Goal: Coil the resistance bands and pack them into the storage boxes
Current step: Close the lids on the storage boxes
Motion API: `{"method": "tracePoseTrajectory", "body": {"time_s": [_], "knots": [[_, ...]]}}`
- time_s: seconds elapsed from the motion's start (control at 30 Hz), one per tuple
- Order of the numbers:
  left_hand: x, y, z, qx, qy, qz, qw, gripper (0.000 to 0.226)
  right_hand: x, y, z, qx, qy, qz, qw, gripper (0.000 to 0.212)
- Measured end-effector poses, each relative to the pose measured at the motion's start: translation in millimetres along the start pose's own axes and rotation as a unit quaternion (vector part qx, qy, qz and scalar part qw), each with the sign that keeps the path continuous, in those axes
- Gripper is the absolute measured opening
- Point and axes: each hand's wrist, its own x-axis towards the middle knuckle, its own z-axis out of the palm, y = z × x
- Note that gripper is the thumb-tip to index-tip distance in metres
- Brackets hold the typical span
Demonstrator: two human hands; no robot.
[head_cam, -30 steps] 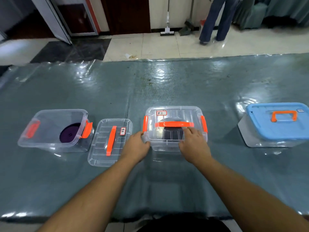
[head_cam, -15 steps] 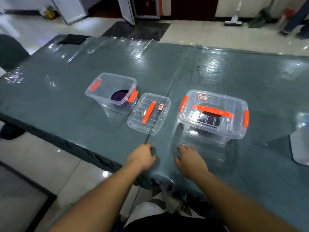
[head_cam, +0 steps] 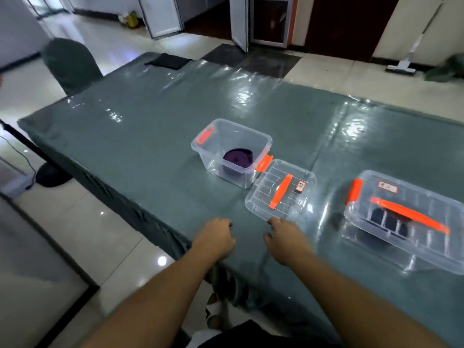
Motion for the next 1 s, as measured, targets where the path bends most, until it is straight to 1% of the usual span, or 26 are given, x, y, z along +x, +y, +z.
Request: {"method": "tracePoseTrajectory", "body": {"time_s": [0.13,0.23,0.43,0.57,0.73,0.87,1.0], "knots": [[38.9,-50.1,-36.8,0.008,-0.001,0.028,1.000,0.047,40.4,-51.9,0.4,0.007,0.018,0.036,0.999,0.031],[63.4,-80.4,-56.0,0.014,-0.015,0.037,0.999,0.049,61.2,-76.8,5.0,0.006,0.021,0.060,0.998,0.027],[96.8,-110.7,-65.0,0.024,-0.051,0.051,0.997,0.048,77.8,-86.3,16.8,0.015,0.003,0.126,0.992,0.034],[114.1,-105.7,-62.9,0.037,-0.066,0.066,0.995,0.047,86.1,-68.5,16.9,0.035,0.003,0.169,0.985,0.033],[130.5,-85.9,-62.2,0.061,-0.081,0.083,0.991,0.047,97.1,-39.3,13.3,0.063,0.008,0.206,0.976,0.039],[144.1,-64.7,-66.2,0.091,-0.083,0.099,0.987,0.049,109.6,-20.3,6.1,0.098,0.018,0.234,0.967,0.033],[159.3,-45.2,-66.1,0.110,-0.082,0.113,0.984,0.049,129.3,-5.8,0.2,0.131,0.026,0.246,0.960,0.033]]}}
